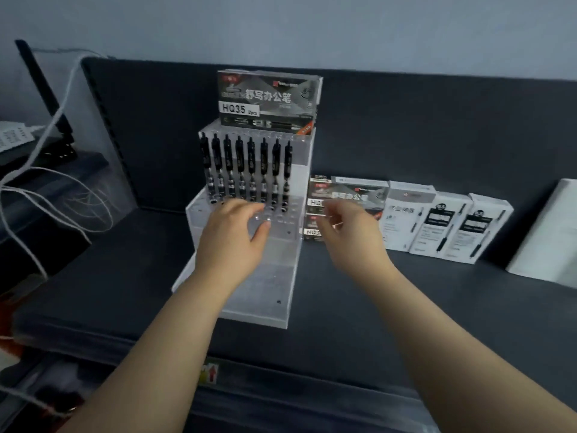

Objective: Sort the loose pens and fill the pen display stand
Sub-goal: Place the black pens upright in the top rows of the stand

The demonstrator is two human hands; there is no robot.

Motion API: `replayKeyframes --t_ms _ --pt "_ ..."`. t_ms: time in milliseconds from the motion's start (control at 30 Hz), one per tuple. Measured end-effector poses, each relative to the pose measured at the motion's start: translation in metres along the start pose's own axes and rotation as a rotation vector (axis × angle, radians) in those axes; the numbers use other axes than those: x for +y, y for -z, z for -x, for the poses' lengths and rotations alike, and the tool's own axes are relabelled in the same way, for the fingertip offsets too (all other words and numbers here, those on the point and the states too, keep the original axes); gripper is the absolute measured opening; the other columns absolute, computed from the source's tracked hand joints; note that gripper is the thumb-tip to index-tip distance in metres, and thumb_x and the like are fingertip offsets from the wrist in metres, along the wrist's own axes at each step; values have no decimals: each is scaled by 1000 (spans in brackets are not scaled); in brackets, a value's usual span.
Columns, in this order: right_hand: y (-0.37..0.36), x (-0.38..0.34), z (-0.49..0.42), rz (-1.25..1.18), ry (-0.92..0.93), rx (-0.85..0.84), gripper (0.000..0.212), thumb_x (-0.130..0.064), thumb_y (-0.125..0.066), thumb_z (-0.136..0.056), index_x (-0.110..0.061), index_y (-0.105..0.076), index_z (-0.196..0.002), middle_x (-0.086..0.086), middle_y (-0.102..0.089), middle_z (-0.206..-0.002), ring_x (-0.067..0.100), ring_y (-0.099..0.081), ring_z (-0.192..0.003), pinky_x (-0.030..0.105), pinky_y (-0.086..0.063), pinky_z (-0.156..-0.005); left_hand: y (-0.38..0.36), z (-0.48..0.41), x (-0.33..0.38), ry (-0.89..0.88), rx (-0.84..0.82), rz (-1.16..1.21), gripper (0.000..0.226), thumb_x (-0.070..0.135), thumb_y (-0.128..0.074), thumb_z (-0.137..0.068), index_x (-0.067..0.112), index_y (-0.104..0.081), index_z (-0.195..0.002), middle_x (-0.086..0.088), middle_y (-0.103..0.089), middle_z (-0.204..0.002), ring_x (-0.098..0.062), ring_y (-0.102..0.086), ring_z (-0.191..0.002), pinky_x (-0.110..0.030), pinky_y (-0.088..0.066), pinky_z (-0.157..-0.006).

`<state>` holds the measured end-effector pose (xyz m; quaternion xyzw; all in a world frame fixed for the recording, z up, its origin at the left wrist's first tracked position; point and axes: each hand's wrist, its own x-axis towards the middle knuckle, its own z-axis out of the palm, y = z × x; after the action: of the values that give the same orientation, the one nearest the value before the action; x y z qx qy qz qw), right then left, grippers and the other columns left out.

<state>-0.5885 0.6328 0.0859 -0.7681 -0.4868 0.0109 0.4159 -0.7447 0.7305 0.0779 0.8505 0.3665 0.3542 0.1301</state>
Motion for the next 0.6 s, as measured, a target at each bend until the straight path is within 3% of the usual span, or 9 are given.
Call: replayKeyframes --t_ms 100,233,400,600 --pt "29 30 40 177 -24 -89 45 -30 -50 -94 -17 -42 -136 2 -51 -131 17 -49 -114 25 -38 -89 -15 11 42 -140 6 11 36 21 -61 -88 9 -61 -122 -8 -56 -124 -28 -51 -114 -41 -40 -98" --pt "79 70 85 470 -94 -119 65 -46 -46 -92 -23 -19 -147 -2 -29 -150 20 -22 -139 34 -21 -113 -52 32 110 -347 -136 -59 46 28 -66 -84 13 -58 -126 -9 -54 -130 -33 -49 -120 -45 -37 -101" --pt "156 122 135 602 -244 -31 70 -55 -43 -90 -27 -15 -148 -1 -20 -154 22 -15 -142 37 -15 -115 -100 61 189 -424 -390 -96 60 47 -46 -93 28 -27 -146 2 -23 -153 -20 -17 -140 -34 -13 -114" --pt "261 208 193 610 -405 52 70 -56 -41 -90 -28 -14 -148 0 -19 -154 23 -16 -141 37 -16 -114 -167 101 310 -454 -557 -6 64 49 -46 -92 29 -22 -148 6 -23 -151 -17 -25 -137 -33 -29 -107"
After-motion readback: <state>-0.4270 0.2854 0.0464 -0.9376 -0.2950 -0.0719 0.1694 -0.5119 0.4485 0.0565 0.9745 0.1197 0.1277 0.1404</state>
